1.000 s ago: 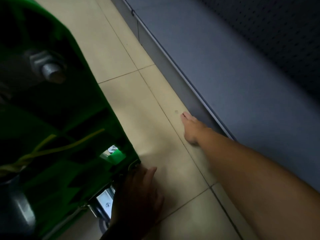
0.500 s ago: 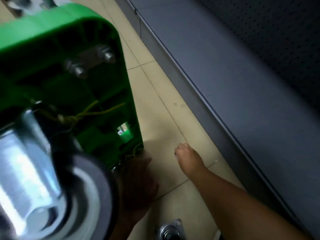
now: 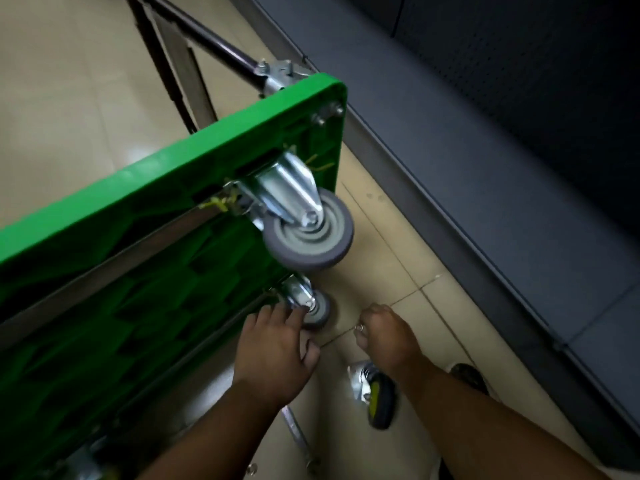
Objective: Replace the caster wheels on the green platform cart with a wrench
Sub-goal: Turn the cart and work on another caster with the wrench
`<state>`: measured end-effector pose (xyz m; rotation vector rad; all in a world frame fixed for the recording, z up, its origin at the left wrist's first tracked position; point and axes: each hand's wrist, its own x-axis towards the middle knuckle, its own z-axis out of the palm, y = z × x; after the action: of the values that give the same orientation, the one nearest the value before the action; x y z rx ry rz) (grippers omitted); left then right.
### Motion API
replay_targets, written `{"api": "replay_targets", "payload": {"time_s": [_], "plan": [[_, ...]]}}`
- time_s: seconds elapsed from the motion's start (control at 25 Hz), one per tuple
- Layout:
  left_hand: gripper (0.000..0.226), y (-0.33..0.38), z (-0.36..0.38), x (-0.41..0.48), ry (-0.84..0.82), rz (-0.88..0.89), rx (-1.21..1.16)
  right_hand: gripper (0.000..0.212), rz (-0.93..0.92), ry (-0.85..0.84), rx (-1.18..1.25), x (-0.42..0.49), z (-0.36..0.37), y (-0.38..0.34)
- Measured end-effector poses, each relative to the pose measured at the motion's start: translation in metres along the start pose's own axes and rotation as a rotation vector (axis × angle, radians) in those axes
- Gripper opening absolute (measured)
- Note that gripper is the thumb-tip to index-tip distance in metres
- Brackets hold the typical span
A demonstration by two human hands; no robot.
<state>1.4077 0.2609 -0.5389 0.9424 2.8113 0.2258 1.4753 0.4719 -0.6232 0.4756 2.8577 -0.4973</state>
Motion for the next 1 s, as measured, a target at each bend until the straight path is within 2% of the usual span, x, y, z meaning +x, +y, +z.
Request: {"api": "replay_targets", "payload": {"time_s": [0.16, 0.52, 0.72, 0.88, 1.0], "plan": [[0.051, -0.045, -0.016, -0.066, -0.009, 0.015, 0.029, 0.014, -0.043, 0.092, 0.03, -0.046, 0.007, -0.062], [0.048, -0.147, -0.013, -0.187, -0.038, -0.022, 0.146, 0.019, -0.033, -0.039, 0.081, -0.131, 0.088, -0.179], [0.047, -0.175, 0.005, -0.217, -0.076, -0.068, 0.131, 0.02, 0.0, -0.15, 0.065, -0.144, 0.121, -0.206], [0.048, -0.186, 0.02, -0.219, -0.127, -0.175, 0.091, 0.02, -0.022, -0.209, 0.008, -0.132, 0.138, -0.213], [0.059, -0.189, 0.04, -0.213, -0.185, -0.204, 0.063, 0.015, 0.032, -0.302, 0.035, -0.118, 0.149, -0.208]]}}
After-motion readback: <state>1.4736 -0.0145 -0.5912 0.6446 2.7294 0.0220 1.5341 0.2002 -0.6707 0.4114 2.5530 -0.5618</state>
